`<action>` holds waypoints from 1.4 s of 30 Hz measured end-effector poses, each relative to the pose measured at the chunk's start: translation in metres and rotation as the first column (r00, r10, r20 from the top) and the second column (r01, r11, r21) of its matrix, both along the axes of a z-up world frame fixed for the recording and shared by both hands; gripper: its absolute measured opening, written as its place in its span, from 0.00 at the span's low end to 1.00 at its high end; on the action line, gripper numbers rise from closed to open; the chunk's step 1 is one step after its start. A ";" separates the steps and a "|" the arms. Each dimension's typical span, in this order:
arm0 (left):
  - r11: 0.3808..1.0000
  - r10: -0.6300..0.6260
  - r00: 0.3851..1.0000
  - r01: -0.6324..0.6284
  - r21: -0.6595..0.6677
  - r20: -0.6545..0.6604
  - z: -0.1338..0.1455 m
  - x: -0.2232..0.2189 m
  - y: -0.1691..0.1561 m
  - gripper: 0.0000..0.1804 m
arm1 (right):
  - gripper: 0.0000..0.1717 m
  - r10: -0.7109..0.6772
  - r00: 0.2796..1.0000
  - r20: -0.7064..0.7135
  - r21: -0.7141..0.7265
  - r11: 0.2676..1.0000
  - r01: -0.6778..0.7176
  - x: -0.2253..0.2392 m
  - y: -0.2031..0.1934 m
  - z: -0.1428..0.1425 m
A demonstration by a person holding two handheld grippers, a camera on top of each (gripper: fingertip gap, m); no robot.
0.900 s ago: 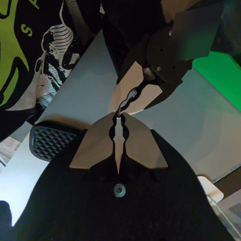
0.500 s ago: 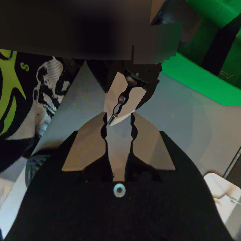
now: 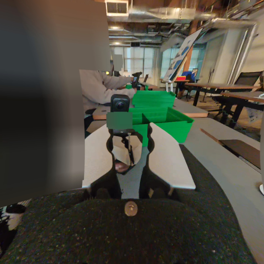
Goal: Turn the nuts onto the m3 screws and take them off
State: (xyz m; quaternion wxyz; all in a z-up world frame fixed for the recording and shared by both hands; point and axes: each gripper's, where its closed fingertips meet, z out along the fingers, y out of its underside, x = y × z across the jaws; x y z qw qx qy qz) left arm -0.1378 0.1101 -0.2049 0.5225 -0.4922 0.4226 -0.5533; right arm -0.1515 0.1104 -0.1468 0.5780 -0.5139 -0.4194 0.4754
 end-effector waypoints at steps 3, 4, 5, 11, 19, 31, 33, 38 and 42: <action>1.000 0.014 1.000 -0.013 -0.004 0.004 -0.007 0.011 0.022 0.01 | 0.26 -0.031 0.999 -0.027 0.001 1.000 0.031 0.013 0.008 -0.009; 1.000 0.012 1.000 -0.012 -0.010 0.006 -0.010 0.013 0.027 0.01 | 0.25 -0.038 0.997 -0.060 -0.002 0.999 0.038 0.017 0.009 -0.011; 1.000 0.011 1.000 -0.011 -0.005 -0.002 -0.013 0.014 0.031 0.01 | 0.24 -0.043 0.996 -0.081 -0.012 0.999 0.042 0.020 0.011 -0.013; 1.000 -0.001 0.997 0.001 -0.005 -0.083 -0.030 0.020 0.032 0.01 | 0.21 -0.096 0.995 0.003 -0.013 0.995 0.096 0.011 0.018 -0.033; 0.998 0.003 0.997 -0.008 -0.060 -0.076 -0.032 0.019 0.039 0.01 | 0.21 -0.172 0.982 0.078 -0.001 0.985 0.173 0.004 0.028 -0.048; 0.998 -0.004 0.996 -0.002 -0.069 -0.084 -0.033 0.019 0.039 0.01 | 0.21 -0.169 0.981 0.092 0.013 0.986 0.168 -0.002 0.026 -0.052; 0.998 -0.005 0.996 -0.001 -0.070 -0.086 -0.033 0.020 0.039 0.01 | 0.21 -0.179 0.979 0.094 0.017 0.984 0.178 -0.001 0.027 -0.052; 0.997 -0.007 0.996 -0.001 -0.076 -0.093 -0.034 0.020 0.039 0.01 | 0.18 -0.171 0.982 0.078 0.018 0.985 0.170 0.001 0.024 -0.047; 0.997 -0.009 0.995 0.001 -0.077 -0.099 -0.035 0.021 0.038 0.01 | 0.18 -0.155 0.985 0.081 0.000 0.988 0.155 0.000 0.023 -0.047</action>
